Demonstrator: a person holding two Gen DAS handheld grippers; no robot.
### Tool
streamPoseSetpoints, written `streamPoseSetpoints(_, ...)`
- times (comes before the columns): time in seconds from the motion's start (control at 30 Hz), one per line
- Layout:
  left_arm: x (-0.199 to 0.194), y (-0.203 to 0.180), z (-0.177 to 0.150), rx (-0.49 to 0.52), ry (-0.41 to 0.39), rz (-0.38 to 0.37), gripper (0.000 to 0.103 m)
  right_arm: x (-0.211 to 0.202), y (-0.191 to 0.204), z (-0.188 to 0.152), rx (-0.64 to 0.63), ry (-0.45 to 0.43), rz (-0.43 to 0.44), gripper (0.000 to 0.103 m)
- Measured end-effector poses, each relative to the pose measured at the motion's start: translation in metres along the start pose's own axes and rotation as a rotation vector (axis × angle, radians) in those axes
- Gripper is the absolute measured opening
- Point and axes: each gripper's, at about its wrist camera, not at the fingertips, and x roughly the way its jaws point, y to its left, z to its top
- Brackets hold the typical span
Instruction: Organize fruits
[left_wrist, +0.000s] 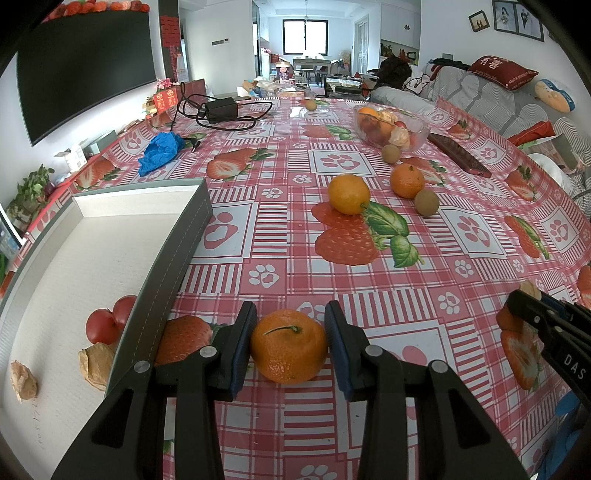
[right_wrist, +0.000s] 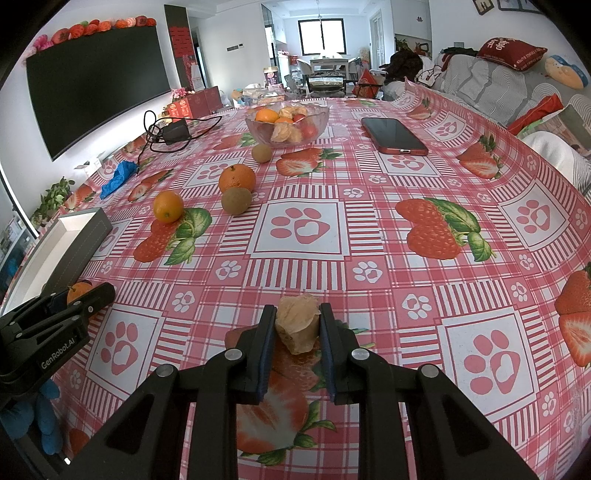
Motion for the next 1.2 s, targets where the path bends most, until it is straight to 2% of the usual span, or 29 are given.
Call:
streamPoseSetpoints(0.77, 0.0, -0.0013, -0.0002, 0.003, -0.001, 0.003, 0.041, 0.0003, 0.0, -0.0001, 0.0, -0.001, 0.0, 0.024)
streamPoseSetpoints(1.03, -0.0018, -0.0052, -0.0003, 0.049, 0.008, 0.047, 0.041, -0.0006, 0.0053, 0.001, -0.037, 0.016, -0.021, 0.024)
streamPoseSetpoints(1.2, -0.0064, -0.0005, 0.0012, 0.039, 0.078, -0.021, 0.04, -0.0062, 0.0052, 0.0004, -0.042, 0.059, 0.026, 0.024)
